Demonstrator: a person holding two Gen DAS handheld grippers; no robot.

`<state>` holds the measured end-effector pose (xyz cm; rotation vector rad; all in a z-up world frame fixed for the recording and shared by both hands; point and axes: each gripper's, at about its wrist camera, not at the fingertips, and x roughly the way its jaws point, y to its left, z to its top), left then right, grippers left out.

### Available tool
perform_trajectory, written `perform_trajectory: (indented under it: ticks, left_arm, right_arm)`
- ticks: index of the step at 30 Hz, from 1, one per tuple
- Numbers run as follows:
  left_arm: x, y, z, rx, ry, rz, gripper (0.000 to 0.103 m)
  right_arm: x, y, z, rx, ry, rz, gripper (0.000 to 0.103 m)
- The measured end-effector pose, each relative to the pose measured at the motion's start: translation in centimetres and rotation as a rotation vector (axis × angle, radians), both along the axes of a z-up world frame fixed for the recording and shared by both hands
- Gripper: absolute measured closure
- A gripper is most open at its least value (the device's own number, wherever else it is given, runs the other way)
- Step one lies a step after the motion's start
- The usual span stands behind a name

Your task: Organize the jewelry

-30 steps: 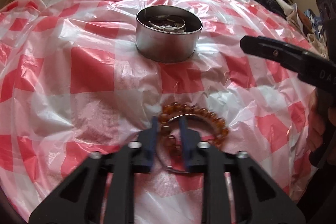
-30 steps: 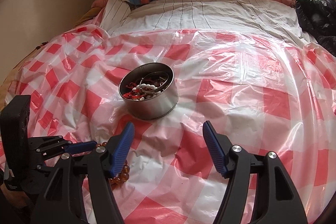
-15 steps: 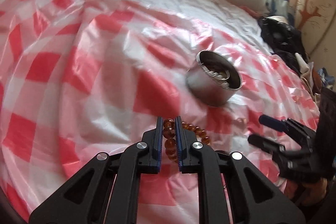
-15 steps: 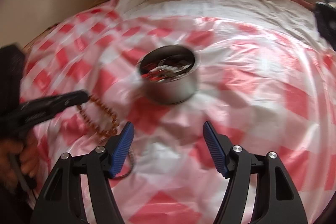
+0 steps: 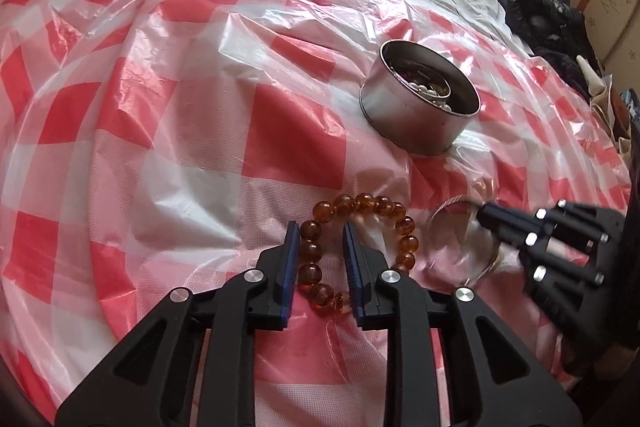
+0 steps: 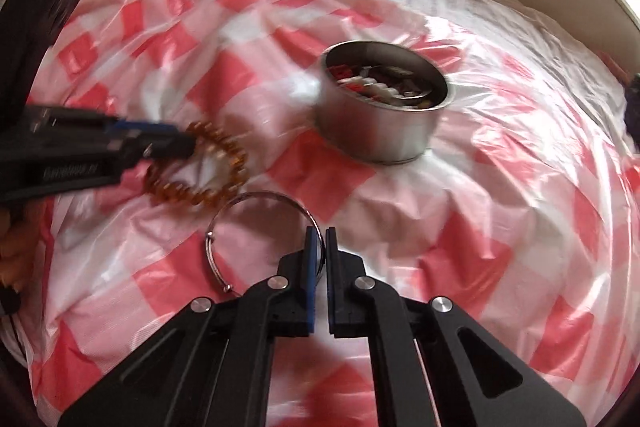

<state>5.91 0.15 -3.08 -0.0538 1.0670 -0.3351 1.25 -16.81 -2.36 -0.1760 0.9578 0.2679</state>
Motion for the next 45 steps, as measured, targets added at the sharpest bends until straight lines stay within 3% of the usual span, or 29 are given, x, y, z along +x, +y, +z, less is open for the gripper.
perform_trajectory:
  ticks: [6, 9, 16, 17, 18, 20, 24, 26, 27, 29, 30, 40, 41, 42, 44, 45]
  left_arm:
    - [-0.3, -0.5, -0.1, 0.043, -0.014, -0.029, 0.08]
    - [-0.4, -0.6, 0.2, 0.053, -0.027, -0.037, 0.092]
    - [-0.2, -0.3, 0.5, 0.067, -0.038, -0.022, 0.091]
    - [-0.2, -0.3, 0.4, 0.074, -0.034, -0.017, 0.089]
    - [-0.2, -0.2, 0.3, 0.069, -0.034, -0.014, 0.086]
    - [-0.2, -0.2, 0.4, 0.054, -0.04, -0.014, 0.081]
    - [-0.3, -0.7, -0.1, 0.062, -0.037, -0.033, 0.067]
    - [-0.6, -1.4, -0.2, 0.106, -0.054, -0.051, 0.066]
    - [-0.8, -1.7, -0.2, 0.121, -0.06, -0.061, 0.066]
    - [-0.9, -1.7, -0.1, 0.111, -0.058, -0.077, 0.076]
    - [-0.9, -1.7, 0.0, 0.11, -0.059, -0.081, 0.084]
    - [-1.0, -2.0, 0.1, 0.125, -0.072, -0.092, 0.088]
    - [-1.0, -2.0, 0.1, 0.126, -0.071, -0.09, 0.088]
    - [-1.0, -2.0, 0.1, 0.126, -0.071, -0.088, 0.088]
    - [-1.0, -1.9, 0.1, 0.128, -0.072, -0.085, 0.087]
    - [-1.0, -1.9, 0.1, 0.13, -0.073, -0.083, 0.085]
  right_arm:
    - [0.6, -2.4, 0.2, 0.02, 0.0, -0.08, 0.098]
    - [0.8, -2.5, 0.2, 0.02, 0.002, -0.082, 0.098]
    - [1.5, -3.1, 0.6, 0.055, 0.002, -0.107, 0.097]
    - [1.7, -3.4, 0.5, 0.075, 0.01, -0.117, 0.088]
    - [1.8, -3.6, 0.5, 0.093, 0.014, -0.123, 0.07]
    - [1.5, -4.1, 1.0, 0.126, -0.012, -0.136, 0.066]
    - [1.7, -4.0, 0.7, 0.124, 0.006, -0.134, 0.066]
    - [2.0, -3.4, -0.6, 0.083, 0.05, -0.116, 0.067]
    - [1.9, -3.0, -0.9, 0.055, 0.049, -0.107, 0.075]
    - [1.7, -2.3, -0.8, 0.036, 0.045, -0.08, 0.095]
    - [1.6, -2.3, -0.6, 0.032, 0.035, -0.082, 0.098]
    - [1.1, -2.7, 0.4, 0.074, 0.013, -0.09, 0.097]
    - [1.4, -2.7, 0.4, 0.077, 0.014, -0.092, 0.089]
    - [1.4, -2.8, 0.3, 0.079, 0.016, -0.093, 0.072]
    - [1.4, -2.7, 0.2, 0.077, 0.009, -0.097, 0.061]
    - [1.4, -2.6, 0.2, 0.077, 0.011, -0.094, 0.061]
